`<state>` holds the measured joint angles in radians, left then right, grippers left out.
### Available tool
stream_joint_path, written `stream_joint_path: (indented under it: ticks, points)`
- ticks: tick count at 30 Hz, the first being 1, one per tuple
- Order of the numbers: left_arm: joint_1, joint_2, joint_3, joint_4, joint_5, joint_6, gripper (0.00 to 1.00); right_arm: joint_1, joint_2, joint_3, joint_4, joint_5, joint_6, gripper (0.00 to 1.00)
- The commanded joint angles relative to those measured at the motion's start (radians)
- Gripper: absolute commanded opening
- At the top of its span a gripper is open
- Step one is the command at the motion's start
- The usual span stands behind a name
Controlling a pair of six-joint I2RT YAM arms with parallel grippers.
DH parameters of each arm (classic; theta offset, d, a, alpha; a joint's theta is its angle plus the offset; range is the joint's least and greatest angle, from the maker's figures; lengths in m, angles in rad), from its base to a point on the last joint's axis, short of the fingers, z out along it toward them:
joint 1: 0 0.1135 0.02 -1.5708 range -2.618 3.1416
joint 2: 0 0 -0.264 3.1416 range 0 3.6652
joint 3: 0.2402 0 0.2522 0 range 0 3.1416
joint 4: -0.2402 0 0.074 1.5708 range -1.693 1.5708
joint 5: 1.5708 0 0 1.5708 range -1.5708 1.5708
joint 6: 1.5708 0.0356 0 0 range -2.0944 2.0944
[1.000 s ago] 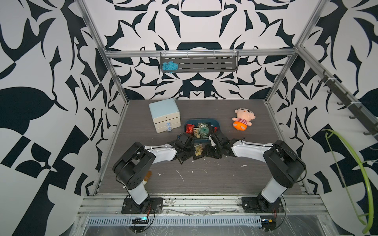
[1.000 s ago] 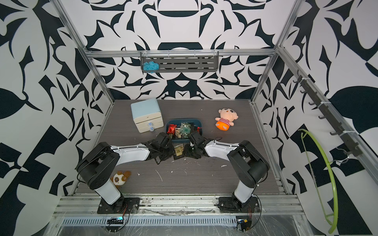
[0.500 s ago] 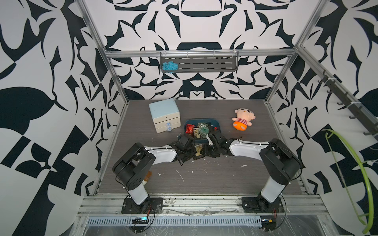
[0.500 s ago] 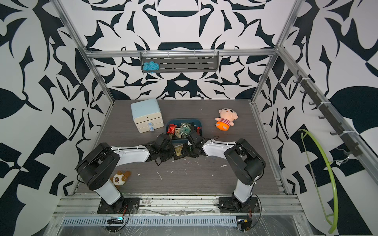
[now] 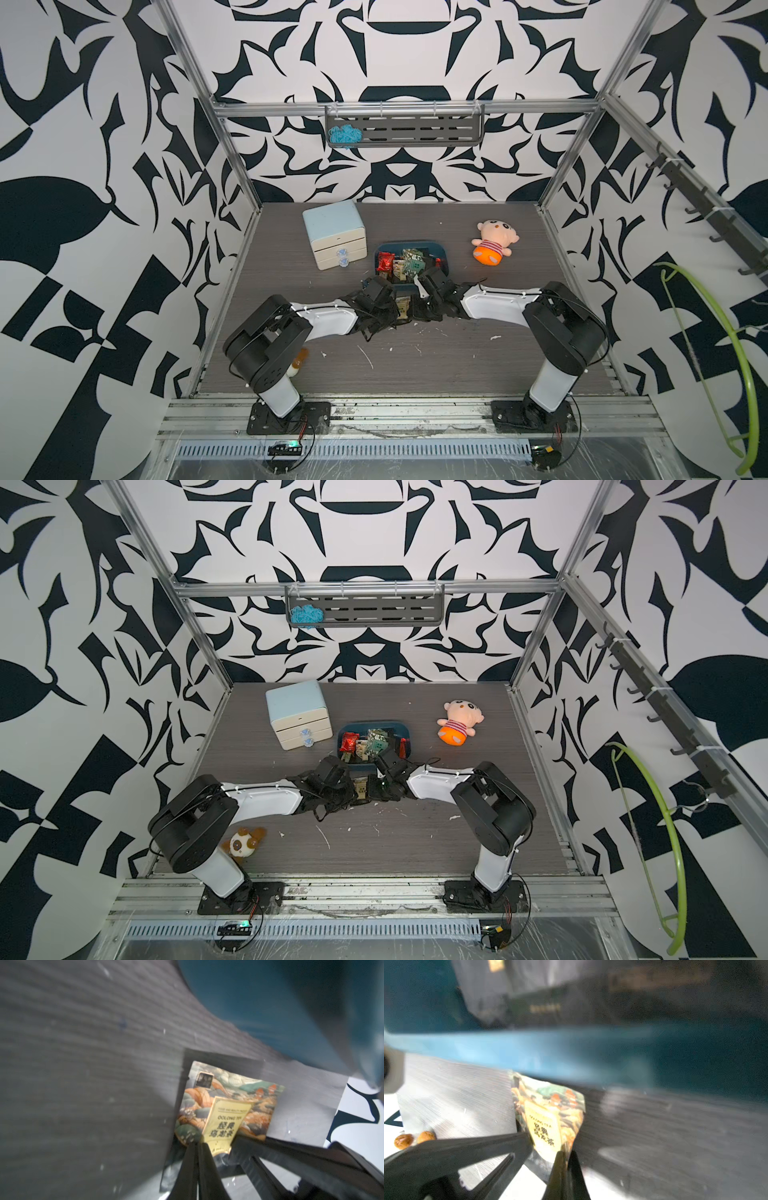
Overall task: Put the tea bags into the storage box
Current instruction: Pick up the tea bag from the center of the board.
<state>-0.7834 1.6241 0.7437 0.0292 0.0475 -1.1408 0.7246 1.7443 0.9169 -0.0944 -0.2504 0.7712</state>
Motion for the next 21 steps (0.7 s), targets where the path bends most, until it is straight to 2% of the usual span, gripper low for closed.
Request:
stream_joint_path:
  ticks: [1, 4, 8, 10, 15, 21]
  points:
    - [-0.017, -0.086, -0.001, -0.046, -0.04, 0.057, 0.08, 0.01, -0.089, 0.003, -0.065, 0.036, -0.021, 0.0]
    - [-0.024, -0.168, -0.013, -0.062, -0.057, 0.075, 0.09, 0.01, -0.168, -0.031, -0.104, 0.076, -0.032, 0.0]
    - [-0.023, -0.293, -0.036, -0.105, -0.103, 0.099, 0.19, 0.01, -0.285, -0.07, -0.189, 0.119, -0.045, 0.0]
    - [-0.023, -0.37, -0.038, -0.155, -0.143, 0.126, 0.25, 0.01, -0.354, -0.077, -0.261, 0.143, -0.055, 0.0]
    - [-0.022, -0.518, -0.026, -0.286, -0.274, 0.18, 0.34, -0.002, -0.517, -0.035, -0.443, 0.24, -0.104, 0.0]
    - [-0.022, -0.642, -0.041, -0.348, -0.401, 0.222, 0.67, -0.073, -0.592, 0.129, -0.511, 0.337, -0.143, 0.0]
